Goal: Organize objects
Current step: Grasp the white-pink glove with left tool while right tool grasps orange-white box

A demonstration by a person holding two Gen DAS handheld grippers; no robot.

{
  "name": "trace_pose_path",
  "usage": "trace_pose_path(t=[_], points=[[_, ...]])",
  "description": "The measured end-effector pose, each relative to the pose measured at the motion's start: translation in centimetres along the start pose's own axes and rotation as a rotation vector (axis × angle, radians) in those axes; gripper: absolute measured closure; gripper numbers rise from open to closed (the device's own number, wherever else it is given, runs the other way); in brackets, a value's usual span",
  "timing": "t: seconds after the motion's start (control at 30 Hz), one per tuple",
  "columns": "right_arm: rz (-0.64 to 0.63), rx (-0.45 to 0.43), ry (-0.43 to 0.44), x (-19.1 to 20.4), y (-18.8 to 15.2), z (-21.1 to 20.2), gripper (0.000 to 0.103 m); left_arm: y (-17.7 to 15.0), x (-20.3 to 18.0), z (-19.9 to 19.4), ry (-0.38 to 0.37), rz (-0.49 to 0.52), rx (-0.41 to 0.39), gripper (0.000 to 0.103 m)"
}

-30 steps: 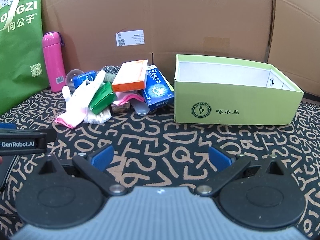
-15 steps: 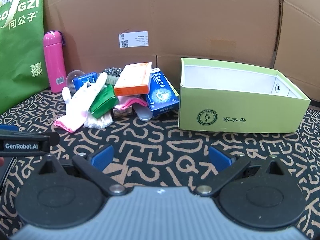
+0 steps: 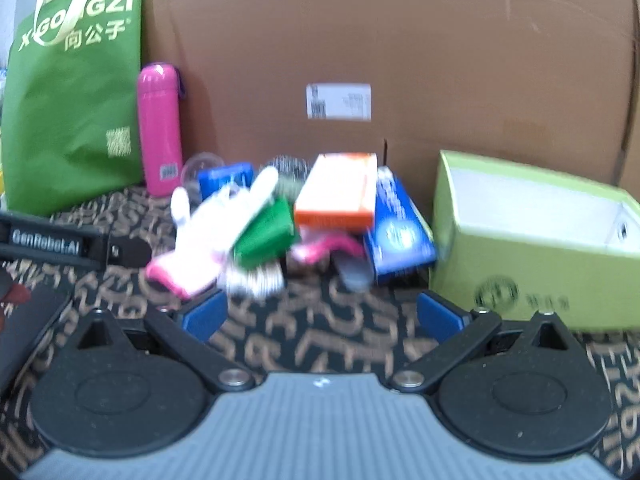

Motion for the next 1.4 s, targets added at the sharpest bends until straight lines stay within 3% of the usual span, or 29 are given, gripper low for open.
trace_pose_path(t=[0.17, 0.33, 0.43, 0.47, 0.57, 0.67, 0.7, 0.77, 0.87, 0.9, 1.1, 1.17, 1.23, 1.3, 1.33, 1.37, 1.4], points=[[-0.12, -0.079, -0.04, 0.3, 3.9, 4.1, 0.0, 1.1, 1.1, 2.8, 0.005, 0.062, 0.038, 0.0], [-0.102, -0.01, -0.046, -0.9, 5.2, 9.8, 0.005, 1.8, 2.2, 4.2, -0.039, 0.053, 0.035, 0.0], [-0.076, 0.075, -0.055, -1.7, 4.7, 12.2, 0.019, 2.2, 1.2, 5.9, -0.093, 0.041, 0.066, 0.0], [-0.054, 0.091, -0.038, -1.9, 4.4, 12.4, 0.033, 2.2, 0.7, 6.5, -0.109, 0.044, 0.081, 0.0], [-0.04, 0.079, -0.027, -2.1, 3.7, 11.3, 0.036, 2.0, -0.8, 8.4, -0.14, 0.077, 0.12, 0.001], [-0.075, 0.024, -0.049, -1.7, 3.6, 8.0, 0.037, 1.8, -1.4, 9.4, -0.186, 0.088, 0.138, 0.023], [-0.074, 0.012, -0.034, -1.5, 3.5, 6.8, 0.037, 1.8, -1.3, 9.3, -0.208, 0.059, 0.143, 0.044], [-0.075, 0.009, 0.001, -1.0, 2.7, 4.3, 0.037, 1.5, -1.0, 8.9, -0.259, 0.018, 0.174, 0.068], [-0.095, 0.04, 0.034, -0.2, 0.7, 1.4, 0.037, 0.5, -0.9, 7.6, -0.255, 0.047, 0.181, 0.089], [-0.096, 0.054, 0.041, 0.0, -0.2, 0.4, 0.037, 0.1, -0.9, 7.0, -0.263, 0.053, 0.188, 0.091], [-0.046, 0.167, 0.036, -2.5, -4.7, -3.3, 0.037, -4.3, -3.2, 0.9, -0.423, 0.13, 0.32, 0.092], [-0.032, 0.222, 0.047, -3.1, -6.6, -4.4, 0.036, -5.9, -4.3, -1.0, -0.431, 0.185, 0.332, 0.091], [-0.038, 0.243, 0.051, -3.1, -7.6, -4.8, 0.034, -6.2, -5.2, -1.9, -0.375, 0.217, 0.299, 0.081], [-0.057, 0.232, 0.034, -3.0, -7.7, -4.5, 0.022, -6.2, -6.0, -2.1, -0.34, 0.238, 0.268, 0.047], [-0.065, 0.223, 0.032, -2.9, -7.6, -4.3, 0.022, -6.1, -6.4, -1.9, -0.316, 0.241, 0.257, 0.038], [-0.067, 0.217, 0.036, -2.9, -7.4, -4.1, 0.022, -6.1, -6.7, -1.7, -0.295, 0.246, 0.25, 0.032], [-0.063, 0.218, 0.04, -3.0, -7.3, -3.7, 0.022, -6.1, -7.1, -1.5, -0.284, 0.267, 0.244, 0.032]])
Point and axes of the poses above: each gripper's, at about its wrist camera, not at the fingertips, and z roughly the way its jaws point, x to its left, y to its top, the point moved 7 cm from there along z, roughly the way its jaws point, and after that the axes turned 4 degrees about -z, right-handed, at the moved point
